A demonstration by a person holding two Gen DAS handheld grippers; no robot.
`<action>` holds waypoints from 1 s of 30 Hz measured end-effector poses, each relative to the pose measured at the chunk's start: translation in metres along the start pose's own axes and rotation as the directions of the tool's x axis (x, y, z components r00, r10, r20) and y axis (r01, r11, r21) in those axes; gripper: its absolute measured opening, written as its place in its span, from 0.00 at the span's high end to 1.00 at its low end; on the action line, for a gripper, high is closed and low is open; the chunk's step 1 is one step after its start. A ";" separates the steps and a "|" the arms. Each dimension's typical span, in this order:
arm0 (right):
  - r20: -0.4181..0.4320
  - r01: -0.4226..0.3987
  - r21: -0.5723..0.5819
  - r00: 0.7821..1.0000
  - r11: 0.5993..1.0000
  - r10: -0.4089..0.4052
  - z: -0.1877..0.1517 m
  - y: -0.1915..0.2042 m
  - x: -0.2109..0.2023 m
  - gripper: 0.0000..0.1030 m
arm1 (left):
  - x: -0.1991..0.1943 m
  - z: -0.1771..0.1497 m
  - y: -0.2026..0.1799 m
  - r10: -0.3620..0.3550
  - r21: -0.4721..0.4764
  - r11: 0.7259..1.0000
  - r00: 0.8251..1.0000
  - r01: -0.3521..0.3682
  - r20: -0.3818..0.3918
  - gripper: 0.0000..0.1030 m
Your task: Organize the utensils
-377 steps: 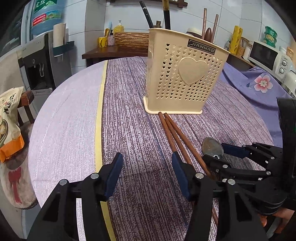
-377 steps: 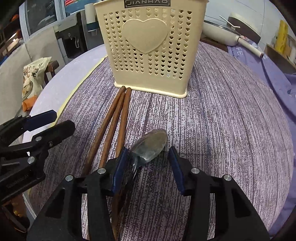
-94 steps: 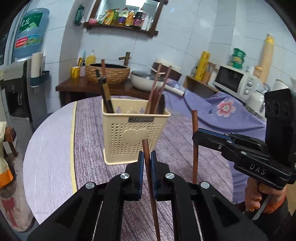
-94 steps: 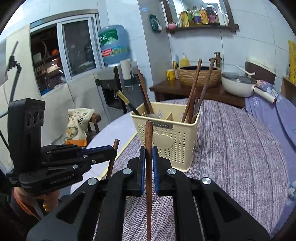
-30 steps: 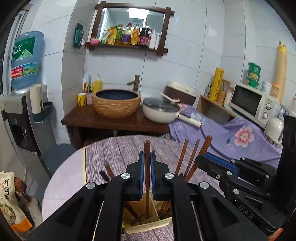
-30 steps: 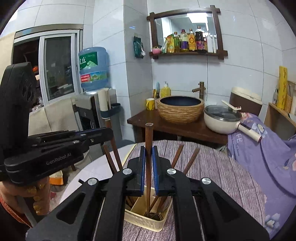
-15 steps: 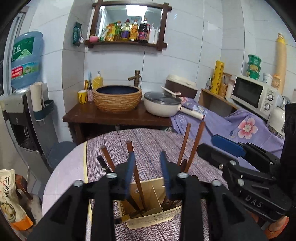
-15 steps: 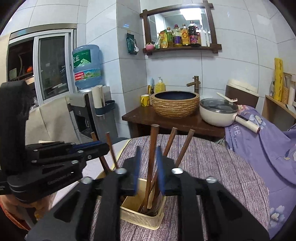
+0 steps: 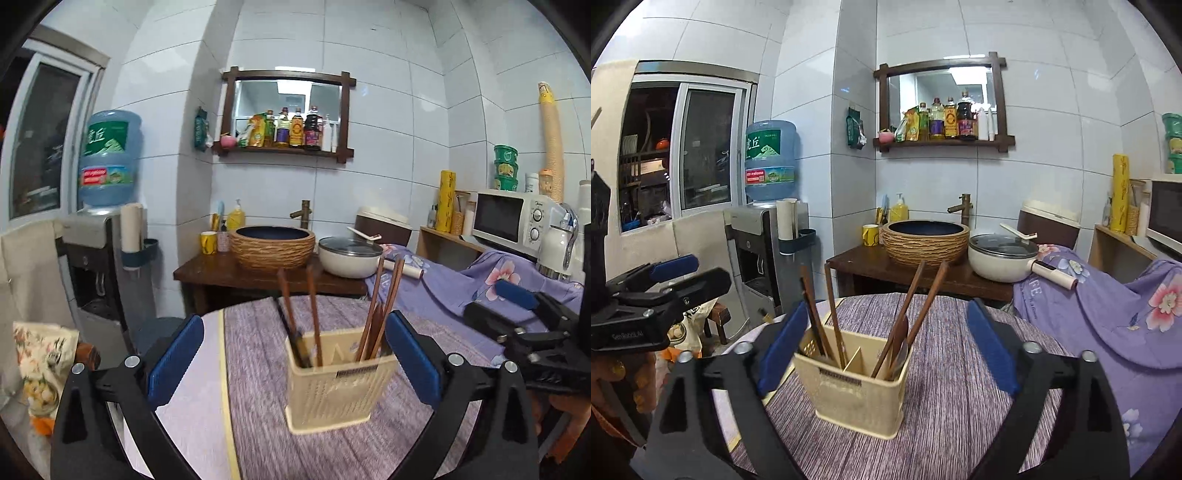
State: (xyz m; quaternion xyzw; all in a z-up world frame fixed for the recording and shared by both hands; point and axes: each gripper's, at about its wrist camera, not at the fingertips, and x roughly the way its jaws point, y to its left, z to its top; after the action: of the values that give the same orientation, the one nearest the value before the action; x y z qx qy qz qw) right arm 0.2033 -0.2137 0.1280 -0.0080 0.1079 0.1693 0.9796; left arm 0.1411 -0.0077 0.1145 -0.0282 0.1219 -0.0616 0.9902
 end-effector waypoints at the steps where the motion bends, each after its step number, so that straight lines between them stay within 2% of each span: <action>1: 0.010 0.011 0.004 1.000 1.000 -0.011 -0.007 0.001 -0.009 0.06 | -0.006 -0.011 0.003 -0.012 -0.012 1.000 1.000 0.012 -0.005 0.06; 3: 0.036 0.035 0.015 0.999 0.999 -0.036 -0.029 0.007 -0.029 0.06 | -0.018 -0.037 0.011 -0.031 -0.041 0.999 0.999 0.030 -0.022 0.06; 8: 0.053 0.035 0.040 0.998 0.999 -0.037 -0.087 0.022 -0.066 0.06 | -0.047 -0.096 0.013 0.044 -0.090 0.995 0.998 -0.048 -0.048 0.06; 12: 0.043 0.041 0.061 0.998 0.997 -0.043 -0.123 0.033 -0.089 0.06 | -0.066 -0.125 0.005 0.053 -0.088 0.994 0.996 -0.059 -0.075 0.06; 15: 0.042 0.041 0.038 0.998 0.998 -0.042 -0.144 0.042 -0.110 0.06 | -0.075 -0.140 -0.002 0.067 -0.046 0.996 0.991 -0.073 -0.111 0.06; 20: 0.051 0.070 0.000 0.996 0.998 -0.070 -0.168 0.050 -0.136 0.06 | -0.093 -0.164 -0.003 0.022 -0.092 0.995 0.989 -0.036 -0.143 0.06; 24: 0.034 0.057 0.028 0.998 0.998 -0.058 -0.179 0.048 -0.144 0.05 | -0.101 -0.168 -0.009 0.044 -0.046 0.998 0.992 -0.050 -0.122 0.06; 30: 0.021 0.058 0.005 0.998 0.998 -0.058 -0.189 0.052 -0.150 0.06 | -0.106 -0.165 -0.014 0.062 -0.013 0.998 0.993 -0.064 -0.096 0.06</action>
State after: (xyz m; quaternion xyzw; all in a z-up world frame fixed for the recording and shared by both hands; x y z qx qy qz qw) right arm 0.0089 -0.2243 -0.0234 -0.0072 0.0978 0.1407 0.9852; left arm -0.0032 -0.0145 -0.0187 -0.0293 0.1704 -0.0307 0.9845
